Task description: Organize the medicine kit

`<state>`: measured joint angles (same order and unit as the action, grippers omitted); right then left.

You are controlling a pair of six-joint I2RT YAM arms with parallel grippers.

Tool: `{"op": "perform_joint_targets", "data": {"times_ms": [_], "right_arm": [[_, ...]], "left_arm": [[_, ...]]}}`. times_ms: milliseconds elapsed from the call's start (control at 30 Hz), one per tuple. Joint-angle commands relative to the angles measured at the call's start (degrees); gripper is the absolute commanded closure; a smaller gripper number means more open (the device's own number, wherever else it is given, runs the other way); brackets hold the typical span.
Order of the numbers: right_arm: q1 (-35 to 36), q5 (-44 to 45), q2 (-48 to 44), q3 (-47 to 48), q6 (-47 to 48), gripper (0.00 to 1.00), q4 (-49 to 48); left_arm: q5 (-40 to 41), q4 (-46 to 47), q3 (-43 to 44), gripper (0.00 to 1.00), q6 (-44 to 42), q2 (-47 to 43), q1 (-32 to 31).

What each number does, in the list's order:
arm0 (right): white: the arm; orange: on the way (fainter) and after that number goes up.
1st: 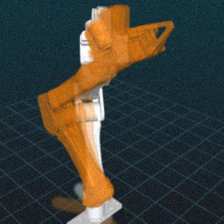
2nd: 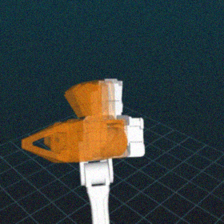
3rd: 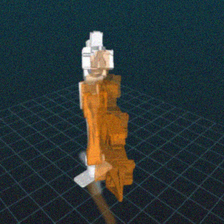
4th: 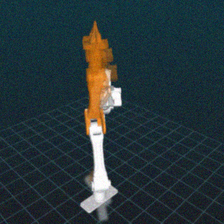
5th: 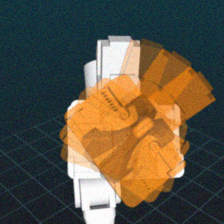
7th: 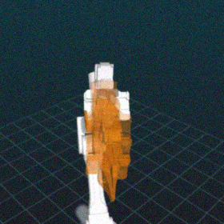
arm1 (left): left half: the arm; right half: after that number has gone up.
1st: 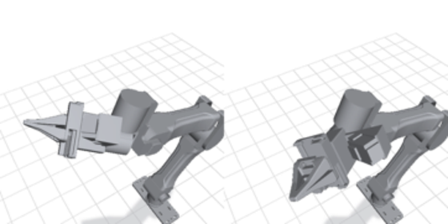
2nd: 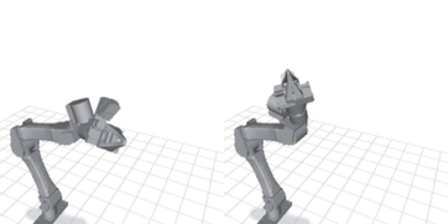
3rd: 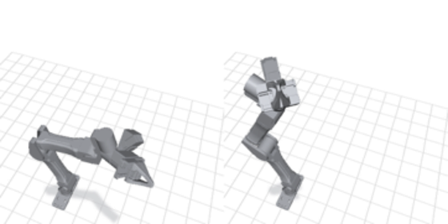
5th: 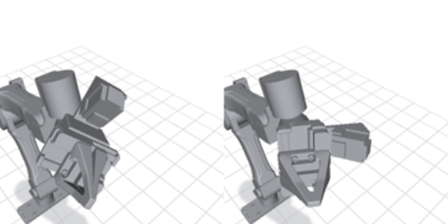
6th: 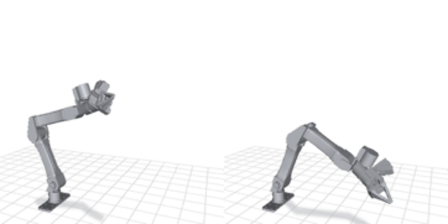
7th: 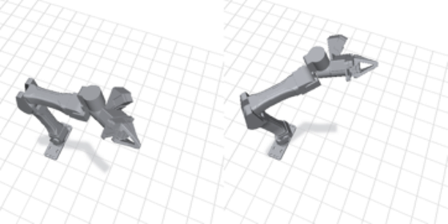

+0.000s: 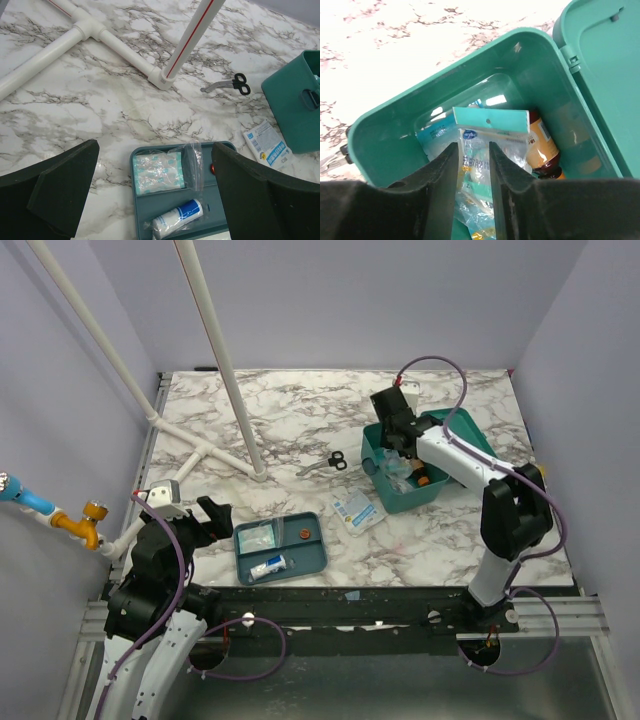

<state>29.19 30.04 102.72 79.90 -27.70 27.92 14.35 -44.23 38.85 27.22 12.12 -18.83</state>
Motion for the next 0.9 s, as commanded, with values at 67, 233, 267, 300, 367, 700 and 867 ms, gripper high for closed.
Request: {"op": "perform_joint_targets", "data": {"times_ms": [67, 233, 267, 300, 367, 700, 867], "right_arm": [[-0.2, -2.7, -8.0, 1.8, 3.1, 0.57, -1.1], [-0.1, -9.9, -15.4, -0.3, 6.7, 0.50, -0.8], [-0.2, -12.6, -16.9, -0.9, 7.5, 0.49, -0.6], [-0.1, -15.3, -18.2, -1.5, 8.3, 0.48, -0.4], [-0.1, -21.6, -20.9, -3.3, 10.2, 0.48, -0.1], [2.4, -41.3, -29.0, -12.9, 13.8, 0.46, 0.8], [6.8, -42.0, -29.8, -17.1, 13.6, 0.44, -0.3]], "left_arm": [[-1.0, 0.8, -0.5, 0.02, -0.7, -0.3, 0.0], [-1.2, 0.8, -0.5, 0.01, -0.7, -0.1, 0.0], [-1.2, 0.8, -0.5, 0.01, -0.8, -0.1, 0.0], [-1.2, 0.8, -0.5, 0.01, -0.7, -0.1, 0.0], [-1.2, 0.8, -0.5, 0.01, -0.7, -0.1, 0.0], [-1.1, 0.8, -0.5, 0.01, -0.7, 0.0, 0.0], [-1.0, 0.7, -0.5, 0.02, -0.7, 0.0, 0.0]]}}
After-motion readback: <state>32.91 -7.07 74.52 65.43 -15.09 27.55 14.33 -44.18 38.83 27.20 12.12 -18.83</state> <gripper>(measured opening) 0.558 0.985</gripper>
